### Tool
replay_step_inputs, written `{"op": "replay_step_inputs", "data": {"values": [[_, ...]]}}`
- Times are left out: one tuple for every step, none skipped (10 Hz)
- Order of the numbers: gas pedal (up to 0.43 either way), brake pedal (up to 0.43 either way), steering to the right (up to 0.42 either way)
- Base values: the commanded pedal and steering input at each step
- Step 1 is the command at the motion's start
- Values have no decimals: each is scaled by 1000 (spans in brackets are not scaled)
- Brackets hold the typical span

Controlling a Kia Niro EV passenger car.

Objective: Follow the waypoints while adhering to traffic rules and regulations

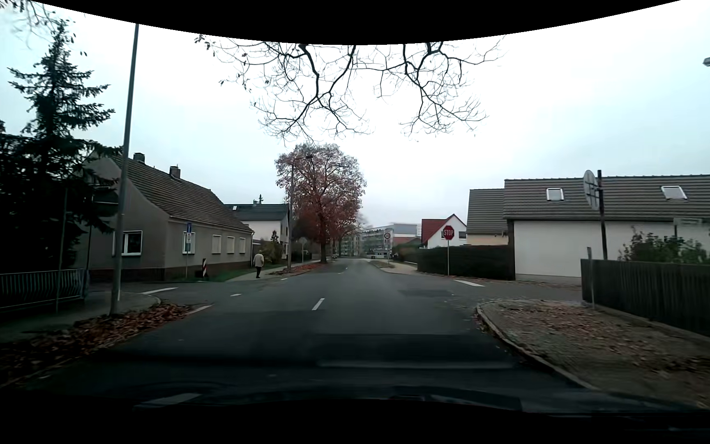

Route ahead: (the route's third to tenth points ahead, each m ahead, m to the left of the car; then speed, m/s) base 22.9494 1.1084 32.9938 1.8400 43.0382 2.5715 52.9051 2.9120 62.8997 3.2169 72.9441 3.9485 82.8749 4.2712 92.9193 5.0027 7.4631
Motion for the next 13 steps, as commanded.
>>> {"op": "replay_step_inputs", "data": {"values": [[138,0,-12],[138,0,-12],[138,0,-12],[138,0,-12],[138,0,-12],[138,0,-12],[138,0,-12],[138,0,-12],[138,0,-12],[138,0,-12],[150,0,-12],[150,0,-12],[150,0,-12]]}}
